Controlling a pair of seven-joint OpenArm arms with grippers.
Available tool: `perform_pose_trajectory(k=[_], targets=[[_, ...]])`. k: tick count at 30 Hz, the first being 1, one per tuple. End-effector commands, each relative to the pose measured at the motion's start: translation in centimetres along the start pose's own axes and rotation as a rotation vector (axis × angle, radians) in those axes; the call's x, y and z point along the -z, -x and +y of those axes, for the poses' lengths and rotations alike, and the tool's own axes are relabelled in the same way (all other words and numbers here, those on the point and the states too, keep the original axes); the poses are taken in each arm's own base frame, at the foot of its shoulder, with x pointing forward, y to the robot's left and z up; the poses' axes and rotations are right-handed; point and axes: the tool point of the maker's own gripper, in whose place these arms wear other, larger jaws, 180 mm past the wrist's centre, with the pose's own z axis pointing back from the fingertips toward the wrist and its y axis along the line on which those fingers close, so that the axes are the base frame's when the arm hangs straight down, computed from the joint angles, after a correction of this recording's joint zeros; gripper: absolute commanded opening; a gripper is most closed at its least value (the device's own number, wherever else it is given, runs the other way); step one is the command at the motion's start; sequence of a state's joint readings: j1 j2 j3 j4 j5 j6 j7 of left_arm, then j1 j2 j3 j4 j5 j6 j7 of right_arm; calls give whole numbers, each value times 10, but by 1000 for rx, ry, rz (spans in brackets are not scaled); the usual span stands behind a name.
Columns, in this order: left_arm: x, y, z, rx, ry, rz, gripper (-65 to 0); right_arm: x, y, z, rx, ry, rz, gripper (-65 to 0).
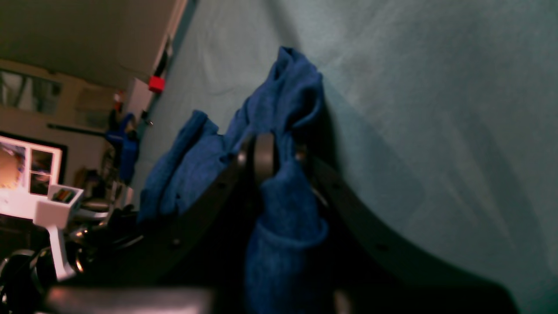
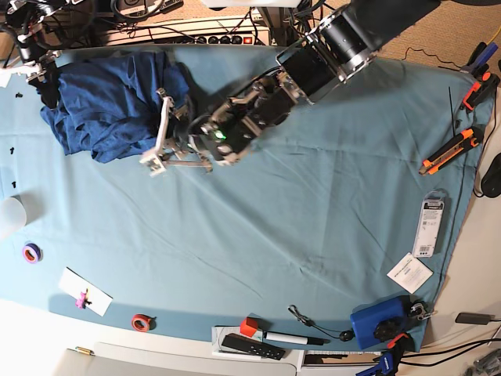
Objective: Layout the t-shirt on the table in an organized manner, then fold the t-shirt properly
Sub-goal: 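Push the folded shirt bundle with the left gripper toward the right gripper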
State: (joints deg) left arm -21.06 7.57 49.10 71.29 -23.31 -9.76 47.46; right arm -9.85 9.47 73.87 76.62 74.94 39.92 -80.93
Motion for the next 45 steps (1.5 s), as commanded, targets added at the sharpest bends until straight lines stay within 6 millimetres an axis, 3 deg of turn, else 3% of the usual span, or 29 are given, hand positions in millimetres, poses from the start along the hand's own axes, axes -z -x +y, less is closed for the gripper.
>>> perform_pose_trajectory(k=[1, 5, 15, 25, 30, 31, 33, 35, 40, 45], targets=[[-4, -27, -4, 47, -5, -57, -650, -3, -15, 6, -24, -17, -44, -650], [-7, -37, 6, 100, -51, -60, -650, -1, -6, 6, -2, -21, -42, -650], [-19, -67, 24, 155, -96, -116, -650, -1, -5, 6, -1, -21, -42, -650], [-19, -68, 24, 155, -94, -124, -650, 6, -7, 8, -7, -19, -39, -650], [-18, -67, 24, 155, -94, -120, -650, 23, -4, 14, -49, -22, 28, -636], [-18, -67, 24, 156, -96, -119, -619, 27, -3, 17, -63, -31, 46, -561], [-18, -67, 25, 161, -99, -118, -452, 36, -2, 24, -88, -49, 80, -434], [-18, -66, 27, 172, -109, -115, -346, 41, -5, 29, -111, -62, 88, -413], [-20, -65, 39, 227, -181, -90, -330, 44, -27, 30, -167, -46, 66, -414], [-26, -72, 51, 233, -233, -94, -330, 31, -64, 28, -218, -17, 5, -414]])
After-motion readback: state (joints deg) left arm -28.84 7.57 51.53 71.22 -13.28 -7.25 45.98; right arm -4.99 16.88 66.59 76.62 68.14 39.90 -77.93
